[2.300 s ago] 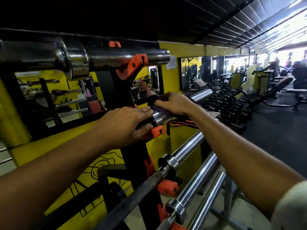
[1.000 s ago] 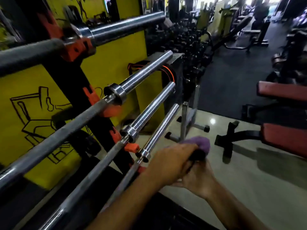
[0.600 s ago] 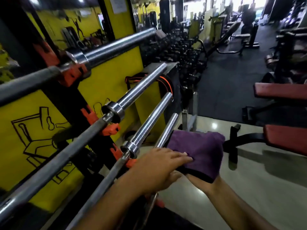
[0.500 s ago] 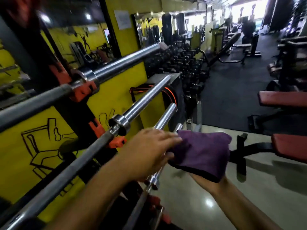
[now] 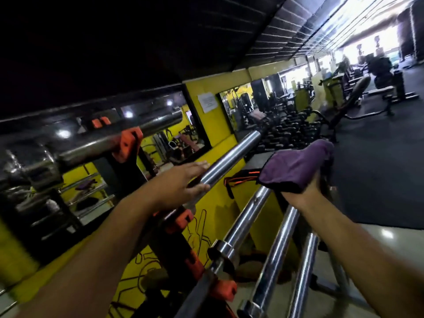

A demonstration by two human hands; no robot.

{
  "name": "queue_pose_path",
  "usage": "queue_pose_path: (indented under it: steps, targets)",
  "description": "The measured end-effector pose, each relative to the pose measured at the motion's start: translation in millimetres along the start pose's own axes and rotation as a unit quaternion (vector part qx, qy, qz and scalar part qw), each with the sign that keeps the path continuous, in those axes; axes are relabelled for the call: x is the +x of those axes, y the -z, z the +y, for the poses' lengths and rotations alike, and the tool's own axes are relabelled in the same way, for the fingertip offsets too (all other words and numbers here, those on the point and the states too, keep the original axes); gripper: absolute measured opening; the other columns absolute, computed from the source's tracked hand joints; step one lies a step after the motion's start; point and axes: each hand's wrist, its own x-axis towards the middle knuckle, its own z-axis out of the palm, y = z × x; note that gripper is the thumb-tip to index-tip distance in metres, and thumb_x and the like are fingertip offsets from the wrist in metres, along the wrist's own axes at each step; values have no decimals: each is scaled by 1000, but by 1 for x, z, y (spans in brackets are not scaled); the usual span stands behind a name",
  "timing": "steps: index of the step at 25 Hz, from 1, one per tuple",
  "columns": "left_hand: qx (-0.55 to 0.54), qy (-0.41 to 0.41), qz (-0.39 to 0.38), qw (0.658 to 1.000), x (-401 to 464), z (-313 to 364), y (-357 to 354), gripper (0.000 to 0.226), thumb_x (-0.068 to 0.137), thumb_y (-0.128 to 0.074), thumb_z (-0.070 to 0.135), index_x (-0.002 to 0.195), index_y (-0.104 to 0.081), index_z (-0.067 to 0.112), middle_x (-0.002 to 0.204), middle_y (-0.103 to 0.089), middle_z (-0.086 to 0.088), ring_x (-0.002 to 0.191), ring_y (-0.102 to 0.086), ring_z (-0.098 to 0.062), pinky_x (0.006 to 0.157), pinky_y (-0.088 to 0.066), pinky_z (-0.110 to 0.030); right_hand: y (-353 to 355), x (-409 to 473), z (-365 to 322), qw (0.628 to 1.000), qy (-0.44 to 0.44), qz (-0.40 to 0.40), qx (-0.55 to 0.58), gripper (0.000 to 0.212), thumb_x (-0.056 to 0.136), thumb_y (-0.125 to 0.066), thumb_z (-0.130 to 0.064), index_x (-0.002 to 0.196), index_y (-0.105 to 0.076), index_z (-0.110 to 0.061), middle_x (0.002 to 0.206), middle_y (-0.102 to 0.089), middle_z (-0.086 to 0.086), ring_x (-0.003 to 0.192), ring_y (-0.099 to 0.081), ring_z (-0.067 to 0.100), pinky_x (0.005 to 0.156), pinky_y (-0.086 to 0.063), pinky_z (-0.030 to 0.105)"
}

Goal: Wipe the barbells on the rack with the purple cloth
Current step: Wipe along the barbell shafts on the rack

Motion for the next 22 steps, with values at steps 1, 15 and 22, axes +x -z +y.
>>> queue_pose_path:
  steps: [1,15,22]
  targets:
    - [2,3,-2,1000,1,-3,-7,59,102,-50,43,156,-30,30,162,-22,18,144,-21,4,110,-16,-13,-18,9,0,1000,-10,-4,-19,42,85,-50,-61,81,-50,-19,80,-45,6,75,-48,23,70,-43,37]
    - [41,28,-50,998,4,-5,-20,58,101,-32,60,155,-15,47,156,1,39,144,-12,12,119,-24,-29,-82,146,64,987,-65,92,-112,51,104,-36,-49,136,-54,-14,107,-63,3,96,-65,20,91,-55,35]
    - [61,5,-86,994,3,-8,-17,70,86,-15,73,151,1,55,146,21,49,132,13,29,102,-7,-2,-84,121,74,989,-98,89,-68,56,90,-43,-74,96,-55,-20,68,-64,8,59,-65,25,69,-56,38]
